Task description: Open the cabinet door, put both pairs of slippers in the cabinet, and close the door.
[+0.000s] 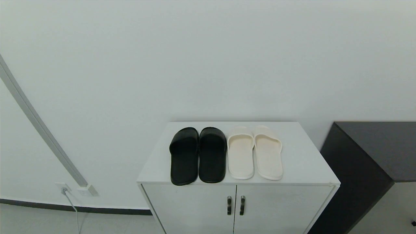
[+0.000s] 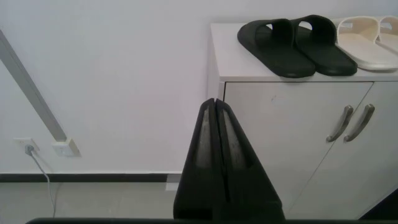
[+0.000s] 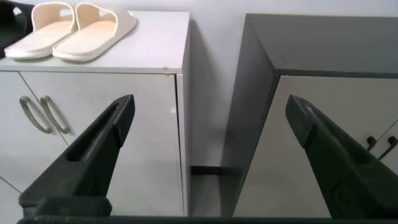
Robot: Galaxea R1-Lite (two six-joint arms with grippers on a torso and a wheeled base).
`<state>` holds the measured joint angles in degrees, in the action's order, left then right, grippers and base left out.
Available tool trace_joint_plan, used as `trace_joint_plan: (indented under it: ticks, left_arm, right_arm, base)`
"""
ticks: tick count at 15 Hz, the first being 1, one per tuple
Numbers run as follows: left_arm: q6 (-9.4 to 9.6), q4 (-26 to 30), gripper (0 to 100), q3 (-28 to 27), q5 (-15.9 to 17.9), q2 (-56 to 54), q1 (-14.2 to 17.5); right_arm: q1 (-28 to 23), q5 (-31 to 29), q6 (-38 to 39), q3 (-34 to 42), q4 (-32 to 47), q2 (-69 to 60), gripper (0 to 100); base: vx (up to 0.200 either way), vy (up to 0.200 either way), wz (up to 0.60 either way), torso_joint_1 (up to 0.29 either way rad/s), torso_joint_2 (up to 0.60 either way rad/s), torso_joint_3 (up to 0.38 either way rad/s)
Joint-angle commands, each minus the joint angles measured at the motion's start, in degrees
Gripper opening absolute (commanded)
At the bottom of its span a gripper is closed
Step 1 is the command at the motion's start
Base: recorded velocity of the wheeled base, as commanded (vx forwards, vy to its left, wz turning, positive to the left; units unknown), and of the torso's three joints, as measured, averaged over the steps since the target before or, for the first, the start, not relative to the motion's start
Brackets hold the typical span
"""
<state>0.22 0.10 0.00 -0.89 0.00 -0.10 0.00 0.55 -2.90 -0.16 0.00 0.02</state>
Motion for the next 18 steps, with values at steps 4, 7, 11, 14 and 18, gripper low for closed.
trace_joint_plan:
  ticks: [4, 7, 11, 14, 18]
  left_arm:
    - [0.04, 0.0, 0, 0.0, 0.0, 0.0, 0.0]
    - [-0.04, 0.0, 0, 0.0, 0.0, 0.0, 0.0]
    - [0.04, 0.0, 0, 0.0, 0.0, 0.0, 0.0]
    - [0.04, 0.0, 0, 0.0, 0.0, 0.0, 0.0]
    - [0.13, 0.0, 0, 0.0, 0.1, 0.0, 0.0]
  right_arm:
    - [1.4, 4.5, 11.8, -17.2, 1.5, 9.9, 100]
    - [1.5, 13.6, 5.1, -15.9, 4.7, 22.8, 100]
    - [6.8, 15.4, 3.1, -16.6, -8.1, 42.2, 100]
    - [19.3, 7.8, 4.3, -18.9, -14.2, 53.9, 100]
    - [37.0, -7.1, 13.5, -22.4, -26.3, 68.2, 100]
  base:
    - [0.0, 0.0, 0.0, 0.0, 0.0, 0.0]
    - [0.0, 0.0, 0.0, 0.0, 0.0, 0.0]
    - [0.0, 0.0, 0.0, 0.0, 0.0, 0.0]
    - [0.0, 0.0, 0.0, 0.0, 0.0, 0.0]
    - [0.0, 0.0, 0.0, 0.0, 0.0, 0.0]
